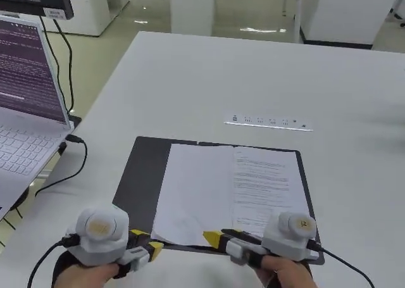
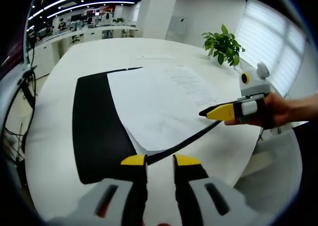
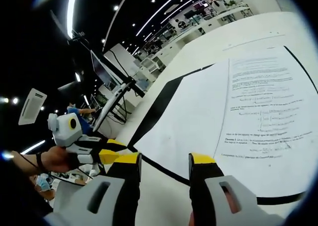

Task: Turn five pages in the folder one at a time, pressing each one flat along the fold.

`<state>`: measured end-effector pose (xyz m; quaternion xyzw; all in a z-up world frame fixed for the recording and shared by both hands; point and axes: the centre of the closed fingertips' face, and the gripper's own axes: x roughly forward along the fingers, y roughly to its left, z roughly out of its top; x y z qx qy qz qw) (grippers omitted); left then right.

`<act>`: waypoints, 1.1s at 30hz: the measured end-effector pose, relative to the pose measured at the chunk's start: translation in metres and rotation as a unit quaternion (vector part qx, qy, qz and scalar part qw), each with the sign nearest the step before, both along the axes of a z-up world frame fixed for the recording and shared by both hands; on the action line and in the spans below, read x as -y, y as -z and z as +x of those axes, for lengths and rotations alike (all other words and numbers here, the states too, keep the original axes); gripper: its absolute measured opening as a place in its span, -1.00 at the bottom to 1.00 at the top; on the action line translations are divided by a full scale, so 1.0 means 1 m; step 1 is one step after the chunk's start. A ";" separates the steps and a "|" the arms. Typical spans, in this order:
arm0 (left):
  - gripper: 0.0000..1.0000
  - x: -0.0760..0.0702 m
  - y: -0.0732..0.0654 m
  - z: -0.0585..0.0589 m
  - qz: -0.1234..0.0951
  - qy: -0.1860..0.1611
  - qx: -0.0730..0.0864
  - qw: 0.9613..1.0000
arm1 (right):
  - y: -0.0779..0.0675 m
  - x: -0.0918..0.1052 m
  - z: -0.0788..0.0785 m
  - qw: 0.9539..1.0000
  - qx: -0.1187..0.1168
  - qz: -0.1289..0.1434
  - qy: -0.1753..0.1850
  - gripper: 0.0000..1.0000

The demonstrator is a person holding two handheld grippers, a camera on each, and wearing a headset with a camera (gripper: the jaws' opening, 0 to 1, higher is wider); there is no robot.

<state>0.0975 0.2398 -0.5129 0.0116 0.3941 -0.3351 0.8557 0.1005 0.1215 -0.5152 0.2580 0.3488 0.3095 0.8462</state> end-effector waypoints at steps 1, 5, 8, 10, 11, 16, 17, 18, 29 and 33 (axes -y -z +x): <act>-0.67 0.000 0.003 0.005 0.001 -0.003 -0.001 1.000 | 0.001 0.001 0.001 1.000 -0.002 0.002 0.004 -0.28; -0.75 0.002 0.008 0.019 0.003 -0.011 -0.004 1.000 | 0.001 0.002 0.003 1.000 -0.002 0.005 0.009 -0.29; -0.79 0.004 0.021 0.030 0.028 0.009 -0.006 1.000 | 0.007 0.004 0.004 1.000 -0.007 0.004 0.013 -0.31; -0.82 0.004 0.027 0.036 0.033 0.010 -0.010 0.999 | 0.008 0.004 0.003 1.000 -0.011 0.005 0.014 -0.31; -0.85 0.004 0.029 0.037 0.034 0.010 -0.012 0.999 | 0.009 0.004 0.003 1.000 -0.011 0.005 0.013 -0.31; -0.98 -0.013 0.054 0.028 0.105 0.033 -0.039 0.993 | 0.010 0.005 0.003 1.000 -0.012 0.004 0.012 -0.33; -1.00 -0.010 0.051 0.035 0.085 0.017 -0.024 0.996 | 0.010 0.006 0.004 1.000 -0.013 0.004 0.014 -0.34; -1.00 -0.007 0.052 0.033 0.074 0.016 -0.034 0.997 | 0.010 0.007 0.005 1.000 -0.013 0.004 0.016 -0.34; -1.00 -0.012 0.044 0.027 0.081 0.010 -0.018 0.997 | 0.000 0.008 0.026 1.000 0.004 0.012 0.029 -0.42; -1.00 -0.014 0.045 0.029 0.075 -0.007 -0.019 0.997 | 0.003 0.011 0.039 0.999 0.007 0.011 0.041 -0.51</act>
